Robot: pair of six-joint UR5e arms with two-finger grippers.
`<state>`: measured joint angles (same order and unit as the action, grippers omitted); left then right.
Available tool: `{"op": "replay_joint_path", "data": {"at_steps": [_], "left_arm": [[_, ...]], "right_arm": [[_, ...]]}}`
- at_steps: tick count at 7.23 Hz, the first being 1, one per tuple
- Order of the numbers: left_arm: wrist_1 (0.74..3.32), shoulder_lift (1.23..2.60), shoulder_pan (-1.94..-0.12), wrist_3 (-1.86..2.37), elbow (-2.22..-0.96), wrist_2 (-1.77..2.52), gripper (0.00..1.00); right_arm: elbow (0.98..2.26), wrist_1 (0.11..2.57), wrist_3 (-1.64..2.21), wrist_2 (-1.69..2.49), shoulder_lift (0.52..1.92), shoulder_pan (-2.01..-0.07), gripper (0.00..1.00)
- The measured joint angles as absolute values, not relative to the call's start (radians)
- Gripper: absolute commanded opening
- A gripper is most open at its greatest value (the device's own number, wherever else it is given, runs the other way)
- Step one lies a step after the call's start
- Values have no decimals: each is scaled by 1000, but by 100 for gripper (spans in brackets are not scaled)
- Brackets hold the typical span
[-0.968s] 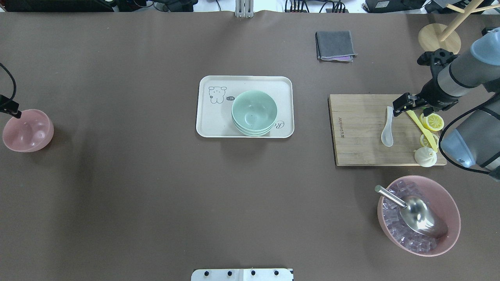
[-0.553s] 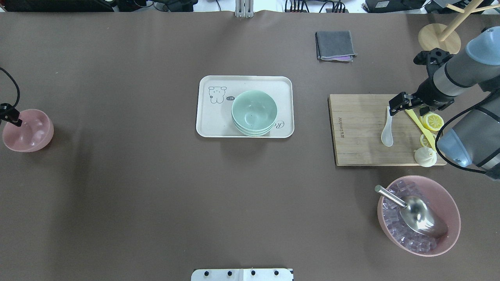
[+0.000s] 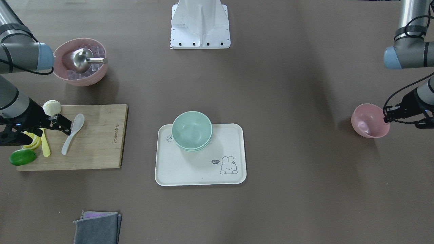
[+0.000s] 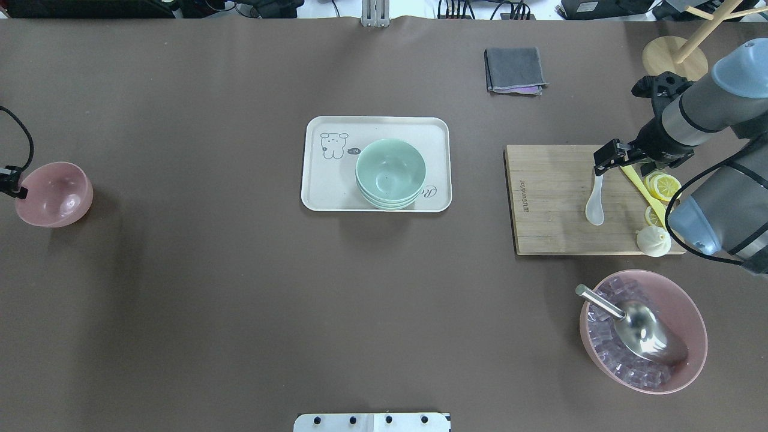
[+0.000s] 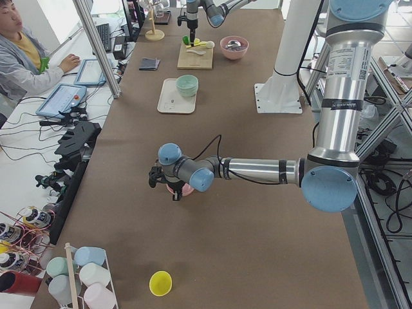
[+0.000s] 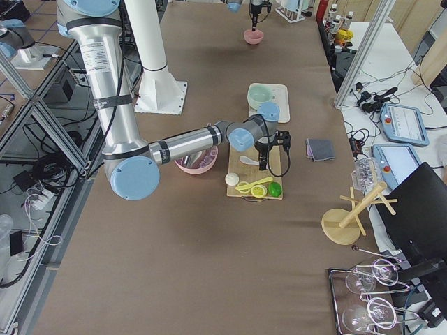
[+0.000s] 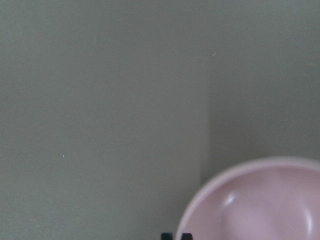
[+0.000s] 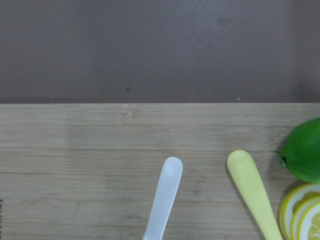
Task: Stack pink bowl on green and place spoon
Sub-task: 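Reach right gripper to the white spoon while left gripper approaches pink bowl, then lift pink bowl over the tray with left gripper while right grasps spoon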
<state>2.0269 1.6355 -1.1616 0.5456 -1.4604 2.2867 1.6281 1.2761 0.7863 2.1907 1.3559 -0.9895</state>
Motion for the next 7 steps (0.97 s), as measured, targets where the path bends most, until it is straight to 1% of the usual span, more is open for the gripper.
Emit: {"op": "replay_joint_path", "data": {"at_steps": [2,3,5,6,7], "left_arm": [[2014,1652,-1152,544,-1551,2287,0],[1969,1690,-1139,577,-1608,2285,0],[1721,1873,-1073,757,-1716,2284,0],[1599,1989,-1018,862,-1755,2281,0],[1533,2097,-946,986,-1765,2262,0]], "right_arm": [[1625,1276,787,2189,1339,-989,100],[1622,1276,791,2187,1331,-985,100],[1613,1276,830,2175,1314,-961,99],[1606,1277,854,2164,1311,-944,93],[1591,1277,875,2156,1312,-931,84]]}}
